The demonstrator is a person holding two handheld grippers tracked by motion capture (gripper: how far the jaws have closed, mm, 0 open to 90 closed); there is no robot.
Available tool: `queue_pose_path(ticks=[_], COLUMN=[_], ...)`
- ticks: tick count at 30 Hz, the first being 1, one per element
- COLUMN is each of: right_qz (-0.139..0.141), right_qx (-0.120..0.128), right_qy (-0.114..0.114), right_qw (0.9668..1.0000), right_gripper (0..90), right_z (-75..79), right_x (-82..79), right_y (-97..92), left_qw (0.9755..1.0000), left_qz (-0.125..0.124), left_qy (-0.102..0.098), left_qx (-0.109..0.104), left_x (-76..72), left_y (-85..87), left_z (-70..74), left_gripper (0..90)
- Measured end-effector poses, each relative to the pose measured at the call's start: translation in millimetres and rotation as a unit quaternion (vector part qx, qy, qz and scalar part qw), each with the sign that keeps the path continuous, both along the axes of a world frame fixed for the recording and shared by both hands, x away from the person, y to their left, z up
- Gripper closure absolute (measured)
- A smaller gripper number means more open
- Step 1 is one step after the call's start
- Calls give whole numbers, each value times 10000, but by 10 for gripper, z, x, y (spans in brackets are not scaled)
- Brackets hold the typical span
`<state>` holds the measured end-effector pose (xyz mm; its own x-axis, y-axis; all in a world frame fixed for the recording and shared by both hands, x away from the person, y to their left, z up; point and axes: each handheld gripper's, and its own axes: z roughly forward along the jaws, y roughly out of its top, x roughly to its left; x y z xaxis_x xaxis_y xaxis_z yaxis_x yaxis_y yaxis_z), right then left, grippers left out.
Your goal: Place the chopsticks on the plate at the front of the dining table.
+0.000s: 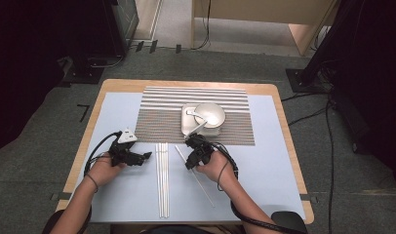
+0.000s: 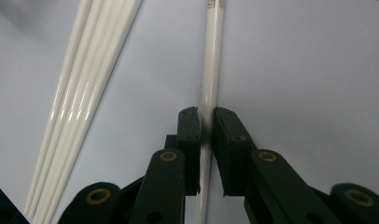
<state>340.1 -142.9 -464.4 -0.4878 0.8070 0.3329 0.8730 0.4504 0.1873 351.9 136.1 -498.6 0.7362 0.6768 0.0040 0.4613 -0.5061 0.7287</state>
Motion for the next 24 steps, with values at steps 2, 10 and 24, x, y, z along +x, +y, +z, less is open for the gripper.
queue_pose_path(ticks=[2, 10, 24], right_qz=[10, 68, 19], right_qx=[-31, -250, 91], right_qy=[-20, -107, 138], right_qw=[10000, 9996, 9999], right_gripper=[815, 835, 850], right_z=[-1, 12, -14], right_x=[0, -21, 40], right_y=[7, 61, -31], left_qw=[10000, 10000, 10000], left_qz=[-1, -1, 2], left_qy=[2, 1, 3], left_qx=[2, 4, 1], left_x=[0, -1, 0], left_y=[0, 0, 0], left_z=[0, 0, 0], left_gripper=[119, 119, 118])
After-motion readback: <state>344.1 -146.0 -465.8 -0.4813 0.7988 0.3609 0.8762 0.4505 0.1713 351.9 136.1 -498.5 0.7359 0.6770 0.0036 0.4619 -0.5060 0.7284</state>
